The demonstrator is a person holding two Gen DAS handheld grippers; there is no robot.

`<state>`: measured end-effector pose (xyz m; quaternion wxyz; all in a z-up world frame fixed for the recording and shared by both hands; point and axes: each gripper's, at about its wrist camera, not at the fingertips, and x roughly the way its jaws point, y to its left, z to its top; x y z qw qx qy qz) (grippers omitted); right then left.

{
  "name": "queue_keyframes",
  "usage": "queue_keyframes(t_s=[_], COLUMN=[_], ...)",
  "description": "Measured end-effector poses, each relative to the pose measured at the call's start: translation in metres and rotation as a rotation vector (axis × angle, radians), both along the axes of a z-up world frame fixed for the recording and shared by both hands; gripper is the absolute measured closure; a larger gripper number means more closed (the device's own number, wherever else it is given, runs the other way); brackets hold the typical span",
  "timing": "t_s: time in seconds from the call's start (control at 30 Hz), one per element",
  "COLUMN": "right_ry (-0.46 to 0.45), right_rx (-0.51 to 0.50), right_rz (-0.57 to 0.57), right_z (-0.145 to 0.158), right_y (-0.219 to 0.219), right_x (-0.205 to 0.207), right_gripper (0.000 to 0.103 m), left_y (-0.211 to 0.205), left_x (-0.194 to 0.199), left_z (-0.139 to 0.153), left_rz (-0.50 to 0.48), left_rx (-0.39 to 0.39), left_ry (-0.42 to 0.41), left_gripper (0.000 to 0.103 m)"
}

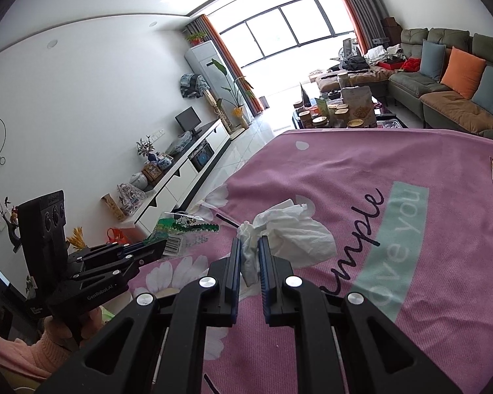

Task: Collect trash
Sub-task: 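Lift the wrapper and tissue and carry both over the teal bin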

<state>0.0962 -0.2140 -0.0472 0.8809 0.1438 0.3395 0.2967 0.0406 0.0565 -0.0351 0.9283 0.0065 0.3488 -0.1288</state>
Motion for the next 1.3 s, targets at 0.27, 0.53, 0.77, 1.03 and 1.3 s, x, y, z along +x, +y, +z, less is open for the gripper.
queue_keyframes(t_s=[0.27,0.53,0.77,1.03,1.3], right_ry=[0.003,0.002,-0.002,-0.003,0.003], right_rx=[0.001,-0.001,-0.002,-0.005,0.004], right_rz=[0.038,0.069,0.094,0.124,0.147], right_z=[0.000,0.001,0.002,0.002,0.001], right_y=[0.017,0.030,0.045,0.059,0.069], right_x=[0.002,0.004,0.005,0.005,0.007], right_gripper=[0.093,0.093,0.093,0.093,0.093], left_y=[0.014,0.027,0.037,0.049,0.058], left_x=[-0.006,-0.011,-0.015,-0.020,-0.023], left_z=[0.000,0.002,0.001,0.001,0.002], left_rz=[0.033,0.065,0.089,0.117,0.143], left_rx=[0.005,0.002,0.004,0.006,0.008], left_ry=[0.001,-0.007,-0.006,-0.007,-0.008], left_gripper=[0.092,0.092,0.092,0.092,0.092])
